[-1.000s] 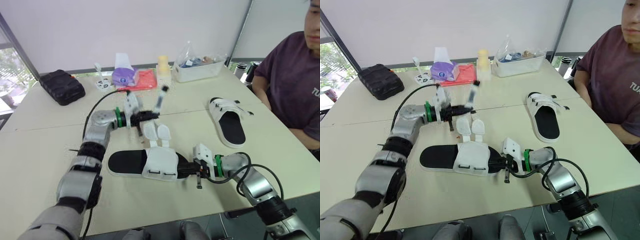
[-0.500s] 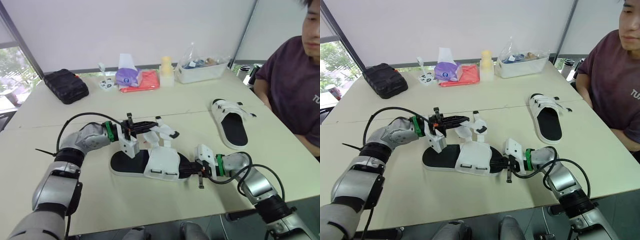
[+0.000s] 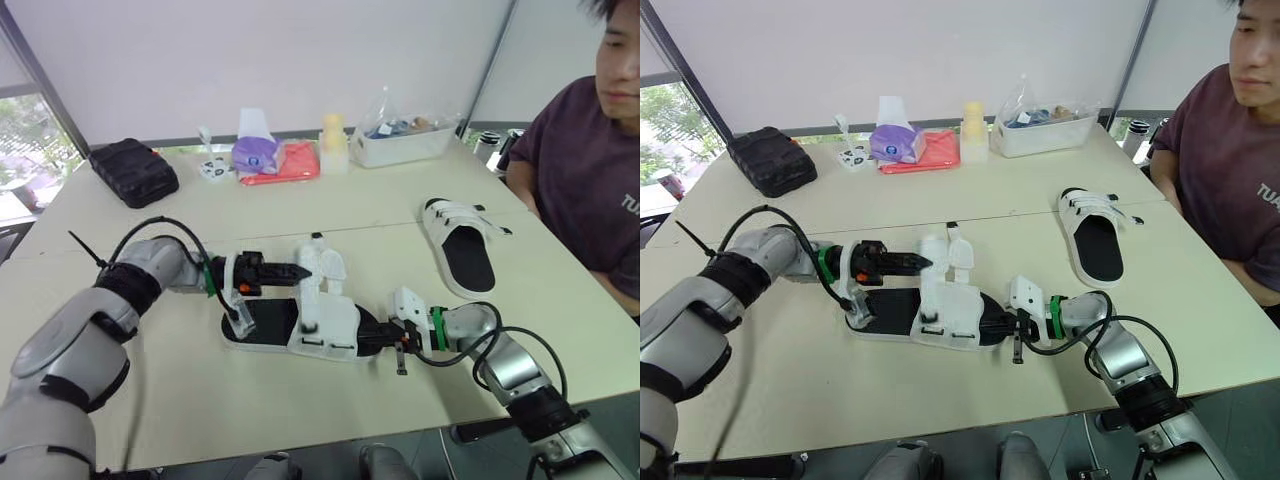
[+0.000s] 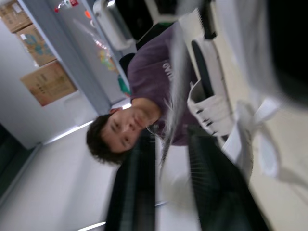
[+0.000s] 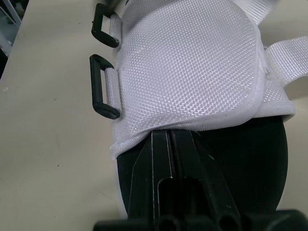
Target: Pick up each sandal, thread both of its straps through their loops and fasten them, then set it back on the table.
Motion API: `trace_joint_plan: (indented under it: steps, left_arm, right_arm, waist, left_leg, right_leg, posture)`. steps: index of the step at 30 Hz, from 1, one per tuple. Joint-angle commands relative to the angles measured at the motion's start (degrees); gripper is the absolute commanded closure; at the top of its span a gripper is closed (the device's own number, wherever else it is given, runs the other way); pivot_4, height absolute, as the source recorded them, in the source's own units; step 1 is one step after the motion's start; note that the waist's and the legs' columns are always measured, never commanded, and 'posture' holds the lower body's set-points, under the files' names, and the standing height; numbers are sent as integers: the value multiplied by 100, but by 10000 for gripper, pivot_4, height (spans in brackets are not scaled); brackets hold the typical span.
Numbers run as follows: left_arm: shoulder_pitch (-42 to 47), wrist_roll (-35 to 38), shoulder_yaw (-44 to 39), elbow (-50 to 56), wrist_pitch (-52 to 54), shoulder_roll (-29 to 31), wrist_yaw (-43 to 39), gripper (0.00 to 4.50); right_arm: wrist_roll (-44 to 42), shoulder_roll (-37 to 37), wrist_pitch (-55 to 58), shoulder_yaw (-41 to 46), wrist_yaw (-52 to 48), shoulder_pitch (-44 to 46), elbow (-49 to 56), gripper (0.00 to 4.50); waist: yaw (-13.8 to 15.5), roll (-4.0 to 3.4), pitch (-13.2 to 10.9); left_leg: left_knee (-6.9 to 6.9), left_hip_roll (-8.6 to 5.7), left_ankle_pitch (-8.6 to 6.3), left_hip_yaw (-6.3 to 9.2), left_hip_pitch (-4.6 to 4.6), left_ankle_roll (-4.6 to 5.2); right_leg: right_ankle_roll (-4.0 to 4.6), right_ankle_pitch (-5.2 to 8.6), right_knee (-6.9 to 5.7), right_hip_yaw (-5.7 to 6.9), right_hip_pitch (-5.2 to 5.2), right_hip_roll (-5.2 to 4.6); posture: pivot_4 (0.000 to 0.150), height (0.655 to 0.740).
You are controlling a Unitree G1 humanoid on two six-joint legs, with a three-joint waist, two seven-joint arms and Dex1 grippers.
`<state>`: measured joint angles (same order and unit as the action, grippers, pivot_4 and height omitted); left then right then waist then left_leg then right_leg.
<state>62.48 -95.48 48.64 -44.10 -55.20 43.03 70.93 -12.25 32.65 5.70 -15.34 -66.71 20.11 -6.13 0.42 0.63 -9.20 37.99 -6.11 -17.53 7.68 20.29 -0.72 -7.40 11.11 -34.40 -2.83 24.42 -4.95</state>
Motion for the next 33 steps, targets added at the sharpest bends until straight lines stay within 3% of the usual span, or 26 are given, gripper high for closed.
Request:
trace_joint_plan:
  steps: [1, 8, 13, 14, 16, 18, 19, 21, 23, 24, 27, 33]
  left_arm:
    - [186, 534, -57, -327, -147, 85, 59, 17966]
    - [-101, 1846, -488, -190, -925, 639, -797, 17966]
    - [-691, 3654, -1169, -654, -1484, 897, -2455, 17966]
    - [-796, 4229, -1298, -859, -1596, 857, -2978, 17966]
    - [-1340, 6671, -1426, -899, -1360, 727, -5038, 17966]
    - [-2052, 9171, -1683, 155, -124, 721, -7032, 17966]
    - [-2297, 9930, -1859, 669, 460, 730, -7701, 17966]
    - [-2829, 12065, -2362, 2133, 2729, 742, -9003, 17966]
    - [-3100, 13923, -2954, 3385, 4780, 779, -9542, 17966]
    - [-3169, 15302, -3342, 3965, 6003, 832, -9576, 17966]
    - [-3274, 16724, -4142, 4609, 7570, 791, -9830, 17966]
    - [-3640, 17727, -4808, 4862, 9537, 490, -9708, 17966]
  right_arm:
    - [340, 3, 100, -148, 115, -44, -415, 45000]
    - [388, -28, -89, -178, 93, 126, -764, 45000]
    - [414, -72, -250, -219, 84, 232, -1029, 45000]
    - [416, -76, -271, -228, 83, 239, -1056, 45000]
    - [428, -91, -318, -249, 86, 251, -1125, 45000]
    - [429, -94, -343, -262, 86, 245, -1145, 45000]
    - [428, -94, -352, -266, 84, 244, -1150, 45000]
    - [430, -107, -370, -275, 81, 248, -1181, 45000]
    - [438, -133, -383, -292, 80, 264, -1220, 45000]
    - [442, -146, -388, -304, 71, 272, -1237, 45000]
    - [456, -183, -401, -327, 58, 290, -1270, 45000]
    - [459, -228, -399, -369, 76, 322, -1275, 45000]
  waist:
    - [-8, 0, 0]
    - [-14, 1, 0]
    - [-17, -2, 2]
    - [-15, 1, 3]
    - [-17, 1, 10]
    - [-30, -4, 17]
    - [-61, -4, 16]
    - [-78, -2, 16]
    - [-113, 1, 15]
    - [-117, 1, 15]
    - [-157, -1, 16]
    - [-151, -9, 21]
  left_leg:
    - [0, 0, 0, 0, 0, 0]
    - [0, 2, 0, 2, 1, -1]
    - [0, 2, 1, 2, -2, -1]
    - [0, 2, 1, 2, -2, -1]
    - [1, 2, 1, 3, -2, -1]
    - [3, 1, 0, 1, -3, 0]
    - [3, 2, 0, 3, -3, 1]
    - [3, 3, -1, 10, 3, 2]
    - [6, 4, -1, 15, 7, 2]
    - [6, 4, -1, 16, 7, 2]
    - [6, 5, -1, 18, 1, 3]
    - [0, 6, -1, 13, -28, 2]
  right_leg:
    - [0, 0, 0, 0, 0, 0]
    - [0, 0, 0, 0, 2, -2]
    - [1, 0, -3, 0, 1, -2]
    - [1, 0, -5, 0, 2, -2]
    - [1, -1, -6, 1, 2, -2]
    - [2, 0, -11, -1, 2, -7]
    - [3, 0, -13, -2, 3, -8]
    - [4, 1, -17, 0, 6, -8]
    - [5, 1, -19, 0, 7, -8]
    - [5, 1, -21, 0, 8, -6]
    - [5, 2, -21, 0, 9, -1]
    - [13, 9, -21, -1, -14, 5]
  posture:
    - [1500, 7400]
    - [1500, 7400]
    - [1500, 7400]
    - [1500, 7400]
    - [1500, 7400]
    - [1500, 7400]
    - [1500, 7400]
    - [1500, 7400]
    - [1500, 7400]
    - [1500, 7400]
    - [1500, 7400]
    - [1500, 7400]
